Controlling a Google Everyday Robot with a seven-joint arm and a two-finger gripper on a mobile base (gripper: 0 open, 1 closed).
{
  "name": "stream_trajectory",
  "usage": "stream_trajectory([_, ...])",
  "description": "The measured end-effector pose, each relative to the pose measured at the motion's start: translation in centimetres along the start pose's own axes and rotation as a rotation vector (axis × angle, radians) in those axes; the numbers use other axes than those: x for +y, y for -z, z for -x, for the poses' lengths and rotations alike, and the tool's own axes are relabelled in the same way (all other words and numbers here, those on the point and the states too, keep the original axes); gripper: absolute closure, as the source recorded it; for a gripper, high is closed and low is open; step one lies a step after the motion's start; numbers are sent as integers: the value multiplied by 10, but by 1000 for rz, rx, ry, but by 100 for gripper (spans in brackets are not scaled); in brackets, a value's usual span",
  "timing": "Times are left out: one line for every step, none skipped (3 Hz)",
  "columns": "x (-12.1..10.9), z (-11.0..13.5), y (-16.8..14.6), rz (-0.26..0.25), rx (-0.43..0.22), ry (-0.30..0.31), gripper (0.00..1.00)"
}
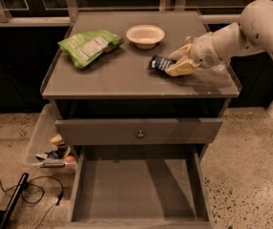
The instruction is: Pick rxbar blueberry from middle drawer and place on counter
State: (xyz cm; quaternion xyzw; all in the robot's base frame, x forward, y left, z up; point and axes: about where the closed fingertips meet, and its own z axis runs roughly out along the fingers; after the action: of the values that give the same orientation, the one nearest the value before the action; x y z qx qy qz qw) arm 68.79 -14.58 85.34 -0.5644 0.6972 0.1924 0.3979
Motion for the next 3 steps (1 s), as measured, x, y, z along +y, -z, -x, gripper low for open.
stream_trajectory([0, 0, 0, 0, 0, 0, 58])
stream_trajectory([0, 0, 0, 0, 0, 0, 35])
stream_trajectory([0, 0, 0, 0, 0, 0, 11])
